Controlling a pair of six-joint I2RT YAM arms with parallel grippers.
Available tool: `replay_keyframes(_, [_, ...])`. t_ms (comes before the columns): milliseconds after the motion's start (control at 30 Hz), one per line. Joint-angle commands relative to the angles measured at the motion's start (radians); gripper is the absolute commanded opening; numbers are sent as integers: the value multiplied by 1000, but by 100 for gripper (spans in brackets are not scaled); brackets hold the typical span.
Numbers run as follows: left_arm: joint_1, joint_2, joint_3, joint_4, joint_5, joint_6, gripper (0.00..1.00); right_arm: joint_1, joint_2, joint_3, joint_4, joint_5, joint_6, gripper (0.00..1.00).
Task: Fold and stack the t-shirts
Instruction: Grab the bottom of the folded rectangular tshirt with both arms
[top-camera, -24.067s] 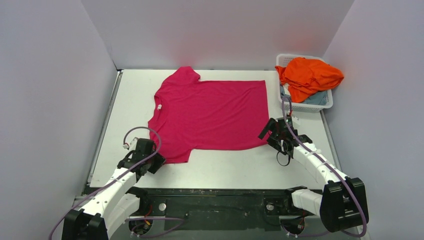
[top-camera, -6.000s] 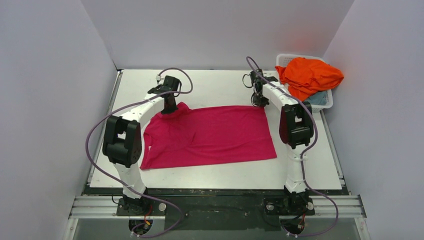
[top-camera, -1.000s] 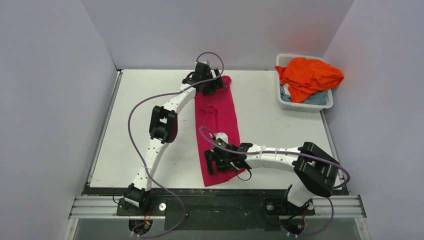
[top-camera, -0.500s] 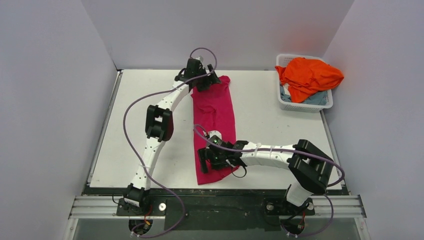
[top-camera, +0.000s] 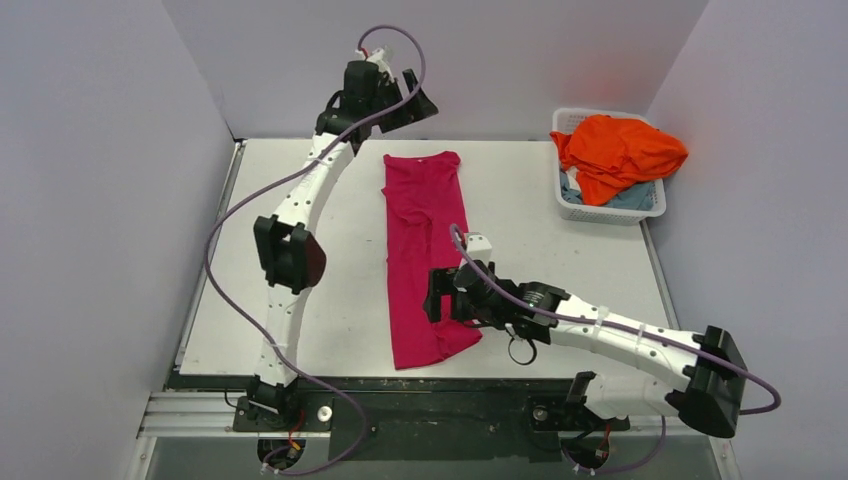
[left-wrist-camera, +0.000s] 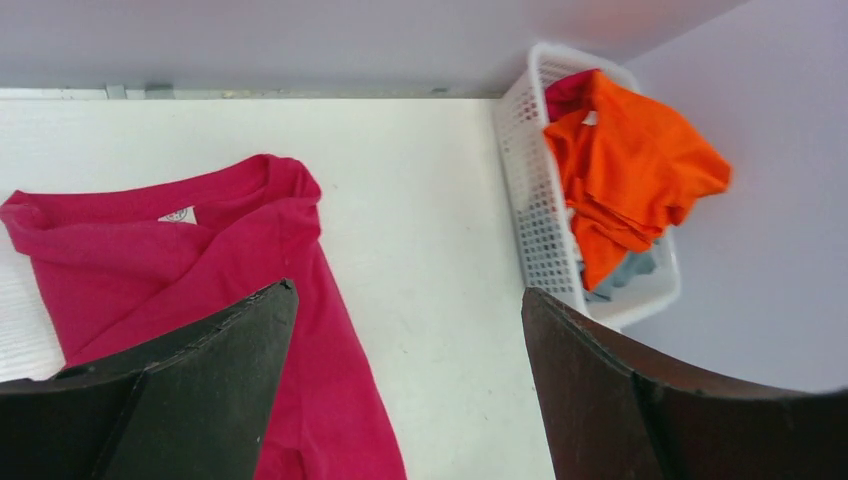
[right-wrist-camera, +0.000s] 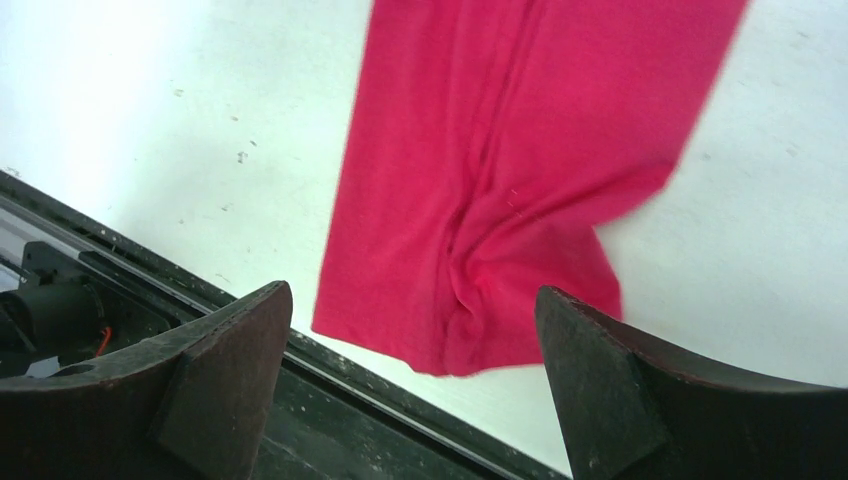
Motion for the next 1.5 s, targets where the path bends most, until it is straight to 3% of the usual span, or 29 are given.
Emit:
replay_keyframes(0, [-50,-239,-98,-122,-9,106,93,-3,-131,-74,-156,113,86,87])
replay_keyframes(100, [-112,-460,-308,-193,-161,154,94,-18,-229,-159,-190,114,141,87])
replay_keyframes(267, [-277,-913,-1061,47,-367,70,94,-116,-281,-257,-210,1,199,85])
replay_keyframes(367, [-315,-1202,-1378,149,-361,-41,94,-160,-249,-284,-201,-42,213,81])
replay_keyframes(433, [-331,-1337,-1588,124,-381,-116,94,-168,-211,-275,-202,-32,198,77])
replay_keyframes(567, [-394,-1533,-1844,52,-328,-259,94,-184,-123,-265,-161,-21,191,67])
replay_keyframes(700, [-460,-1658,-2074,108,-227,-413,94,-191,-54,-272,-99,-38,195,60])
replay_keyframes(833, [-522,-1730,-2233,223,-157,-534,93,-193,5,-302,-21,-89,198,57])
replay_keyframes(1100, [-586,-1689,-2301,274,-201,-604,78,-187,55,-378,33,-127,249,45])
replay_keyframes(1167, [-600,-1656,-2308,307,-207,-610,75,-180,49,-401,49,-130,266,32])
replay_keyframes(1200, [-607,-1636,-2308,316,-211,-610,74,-170,44,-408,58,-135,277,18])
replay_keyframes(1267, [-615,-1613,-2304,318,-220,-614,71,-141,35,-418,59,-131,300,3])
replay_keyframes(1467, [-638,-1584,-2292,275,-273,-620,62,-29,7,-436,41,-65,414,0])
